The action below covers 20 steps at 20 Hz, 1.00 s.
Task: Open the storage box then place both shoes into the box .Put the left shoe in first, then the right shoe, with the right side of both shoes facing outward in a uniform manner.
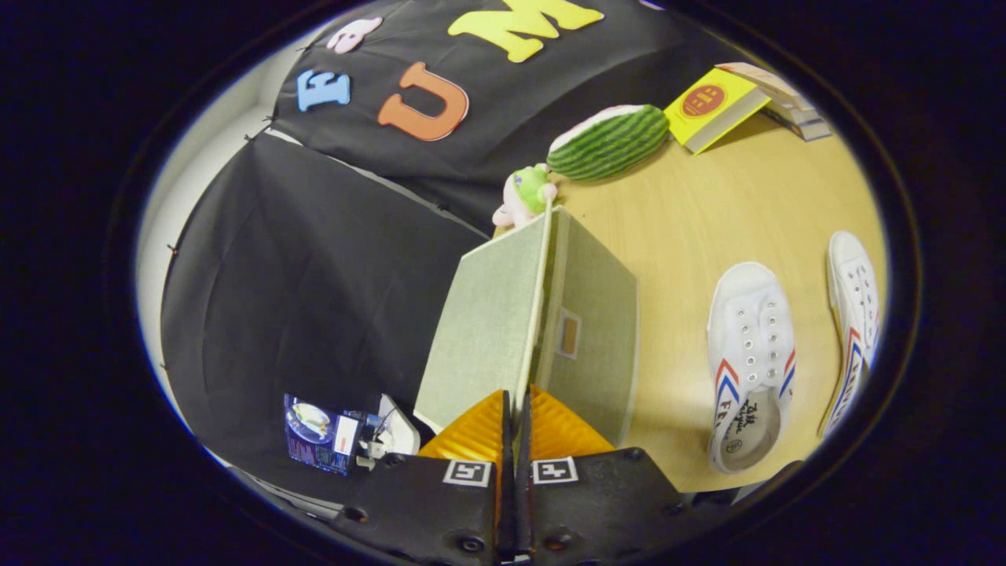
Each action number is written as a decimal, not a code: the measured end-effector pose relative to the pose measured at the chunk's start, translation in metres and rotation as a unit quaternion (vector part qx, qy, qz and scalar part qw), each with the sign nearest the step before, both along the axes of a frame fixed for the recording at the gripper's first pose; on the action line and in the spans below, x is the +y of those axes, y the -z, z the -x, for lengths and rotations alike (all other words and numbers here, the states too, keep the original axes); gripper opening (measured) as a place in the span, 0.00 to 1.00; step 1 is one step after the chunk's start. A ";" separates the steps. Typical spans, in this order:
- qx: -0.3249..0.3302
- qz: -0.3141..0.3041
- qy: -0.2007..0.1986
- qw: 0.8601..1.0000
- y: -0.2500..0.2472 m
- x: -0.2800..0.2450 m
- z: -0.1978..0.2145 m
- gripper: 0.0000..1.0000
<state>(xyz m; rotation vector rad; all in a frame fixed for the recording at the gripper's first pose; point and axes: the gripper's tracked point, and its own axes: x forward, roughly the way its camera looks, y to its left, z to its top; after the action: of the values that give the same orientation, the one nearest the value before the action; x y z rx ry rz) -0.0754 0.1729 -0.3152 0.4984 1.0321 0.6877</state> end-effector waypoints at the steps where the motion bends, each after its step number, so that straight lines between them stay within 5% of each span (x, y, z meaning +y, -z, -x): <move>1: -0.005 -0.009 -0.004 1.000 -0.014 0.008 0.002 0.06; 7: -0.059 -0.047 -0.048 0.996 -0.096 0.082 0.011 0.06; 14: -0.139 0.018 -0.130 0.981 -0.117 0.186 0.033 0.06; 20: -0.206 0.091 -0.183 0.957 -0.113 0.240 0.047 0.25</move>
<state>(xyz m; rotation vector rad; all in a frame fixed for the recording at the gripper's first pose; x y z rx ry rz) -0.1224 0.4129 -0.2020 -0.0079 0.7850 0.9671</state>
